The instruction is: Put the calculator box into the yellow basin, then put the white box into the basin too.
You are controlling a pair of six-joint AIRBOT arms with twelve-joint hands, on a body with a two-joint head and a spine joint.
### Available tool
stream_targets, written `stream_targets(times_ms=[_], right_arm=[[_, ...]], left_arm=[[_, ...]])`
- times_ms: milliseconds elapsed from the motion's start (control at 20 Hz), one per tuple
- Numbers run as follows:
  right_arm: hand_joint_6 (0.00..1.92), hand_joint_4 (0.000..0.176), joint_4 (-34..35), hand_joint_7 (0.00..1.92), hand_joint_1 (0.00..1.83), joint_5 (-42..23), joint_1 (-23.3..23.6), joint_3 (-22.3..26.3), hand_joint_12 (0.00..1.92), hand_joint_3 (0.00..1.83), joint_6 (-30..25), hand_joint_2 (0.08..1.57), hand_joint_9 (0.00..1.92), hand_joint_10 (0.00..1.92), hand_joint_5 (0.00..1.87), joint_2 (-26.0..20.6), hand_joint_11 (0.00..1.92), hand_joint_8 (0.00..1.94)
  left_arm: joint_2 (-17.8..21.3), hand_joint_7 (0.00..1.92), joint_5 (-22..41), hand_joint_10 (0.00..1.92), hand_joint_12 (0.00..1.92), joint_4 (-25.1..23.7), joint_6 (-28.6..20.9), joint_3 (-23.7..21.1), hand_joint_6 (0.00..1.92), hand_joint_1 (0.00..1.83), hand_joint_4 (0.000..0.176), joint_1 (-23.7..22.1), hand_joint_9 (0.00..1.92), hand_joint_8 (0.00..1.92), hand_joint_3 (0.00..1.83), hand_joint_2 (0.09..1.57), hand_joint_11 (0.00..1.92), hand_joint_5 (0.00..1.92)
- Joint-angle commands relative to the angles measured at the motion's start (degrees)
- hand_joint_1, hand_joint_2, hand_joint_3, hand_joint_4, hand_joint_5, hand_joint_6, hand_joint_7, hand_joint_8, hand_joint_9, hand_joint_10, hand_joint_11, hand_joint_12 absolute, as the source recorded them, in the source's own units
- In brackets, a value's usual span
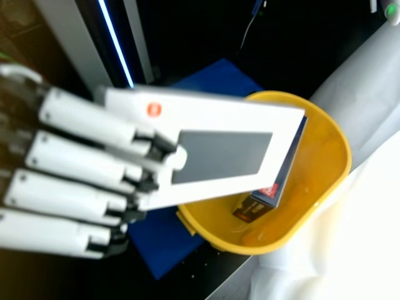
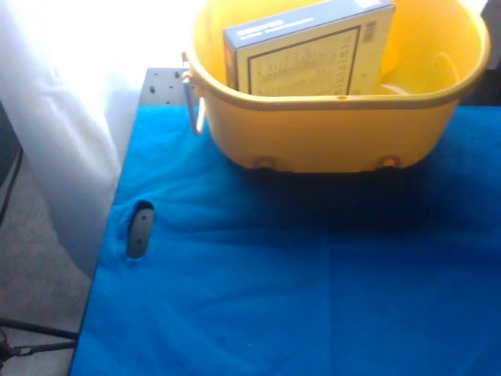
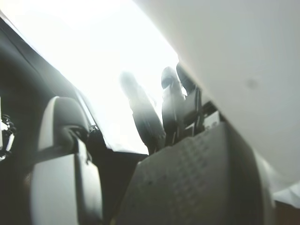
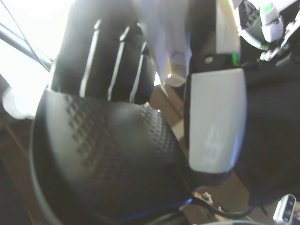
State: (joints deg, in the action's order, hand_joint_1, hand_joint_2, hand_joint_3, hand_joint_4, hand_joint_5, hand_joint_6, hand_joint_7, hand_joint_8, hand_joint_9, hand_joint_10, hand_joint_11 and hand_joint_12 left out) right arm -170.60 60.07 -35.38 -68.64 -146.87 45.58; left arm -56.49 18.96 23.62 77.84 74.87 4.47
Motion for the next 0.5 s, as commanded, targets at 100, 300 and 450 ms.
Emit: stream_targets(times_ms=[100,300,450], right_arm=[[0.95,0.000,-2.0,1.08,1.36,6.6,1.9,-0.7,1.52,0.00,-0.2,1.11,0.95,1.25,0.84,0.8,0.91,0.95],[0.98,0.000,-2.0,1.05,1.38,6.6,4.6,-1.0,1.52,0.00,0.0,1.12,0.92,1.29,0.82,1.6,0.90,0.98],[0.98,0.000,-2.0,1.04,1.38,6.6,6.2,-1.4,1.53,0.00,1.0,1.13,0.91,1.30,0.81,2.4,0.90,0.99]], left_arm=[[-0.6,0.29,6.0,0.65,1.44,-0.7,-0.3,0.6,0.08,0.87,0.000,-0.3,0.00,0.00,0.01,1.05,0.00,0.72],[-1.5,0.24,5.7,0.57,1.43,-0.7,-0.3,1.2,0.09,0.83,0.000,0.0,0.00,0.00,0.00,0.99,0.00,0.64],[-2.6,0.24,5.8,0.59,1.37,-0.5,-0.4,2.1,0.12,0.81,0.000,0.7,0.00,0.00,0.00,1.00,0.00,0.64]])
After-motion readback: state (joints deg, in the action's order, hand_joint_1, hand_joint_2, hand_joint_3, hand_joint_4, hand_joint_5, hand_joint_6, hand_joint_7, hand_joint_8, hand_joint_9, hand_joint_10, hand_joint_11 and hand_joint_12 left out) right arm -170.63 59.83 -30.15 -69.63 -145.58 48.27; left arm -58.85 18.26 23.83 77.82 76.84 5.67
